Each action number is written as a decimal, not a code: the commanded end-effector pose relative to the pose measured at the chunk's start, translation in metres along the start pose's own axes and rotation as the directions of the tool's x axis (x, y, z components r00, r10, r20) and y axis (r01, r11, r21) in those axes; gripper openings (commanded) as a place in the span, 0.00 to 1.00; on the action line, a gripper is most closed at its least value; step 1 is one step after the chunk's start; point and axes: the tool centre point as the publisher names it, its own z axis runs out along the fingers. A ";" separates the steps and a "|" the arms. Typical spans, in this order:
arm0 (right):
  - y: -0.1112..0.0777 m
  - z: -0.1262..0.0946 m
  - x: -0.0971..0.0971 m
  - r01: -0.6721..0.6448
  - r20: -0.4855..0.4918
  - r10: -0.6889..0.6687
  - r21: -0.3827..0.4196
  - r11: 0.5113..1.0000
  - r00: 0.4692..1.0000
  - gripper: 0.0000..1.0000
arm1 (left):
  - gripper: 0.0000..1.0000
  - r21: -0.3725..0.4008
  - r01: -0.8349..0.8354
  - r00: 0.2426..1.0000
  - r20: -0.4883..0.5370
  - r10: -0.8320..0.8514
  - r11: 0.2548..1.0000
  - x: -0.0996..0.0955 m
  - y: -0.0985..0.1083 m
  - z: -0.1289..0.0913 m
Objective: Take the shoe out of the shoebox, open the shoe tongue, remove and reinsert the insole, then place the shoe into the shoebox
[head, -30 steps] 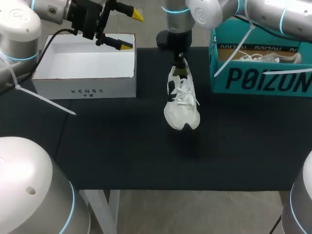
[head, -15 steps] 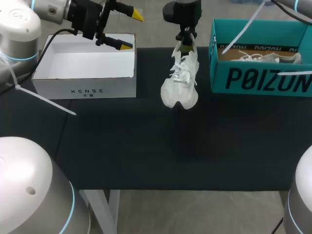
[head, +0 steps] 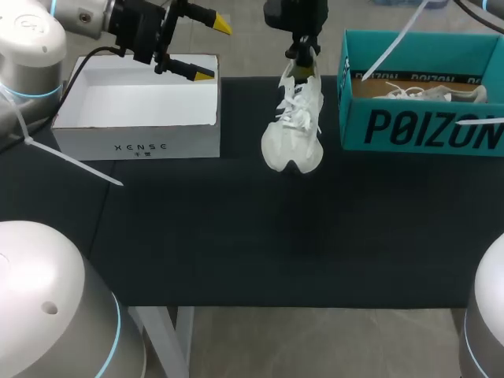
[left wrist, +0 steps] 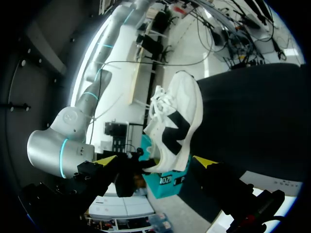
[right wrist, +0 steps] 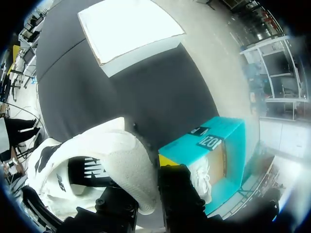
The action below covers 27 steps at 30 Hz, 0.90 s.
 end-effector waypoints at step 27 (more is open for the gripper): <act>-0.121 -0.048 -0.158 -0.936 0.046 0.938 0.101 0.337 0.343 0.00 | 1.00 0.002 -0.001 1.000 -0.005 0.001 1.000 -0.001 0.000 -0.001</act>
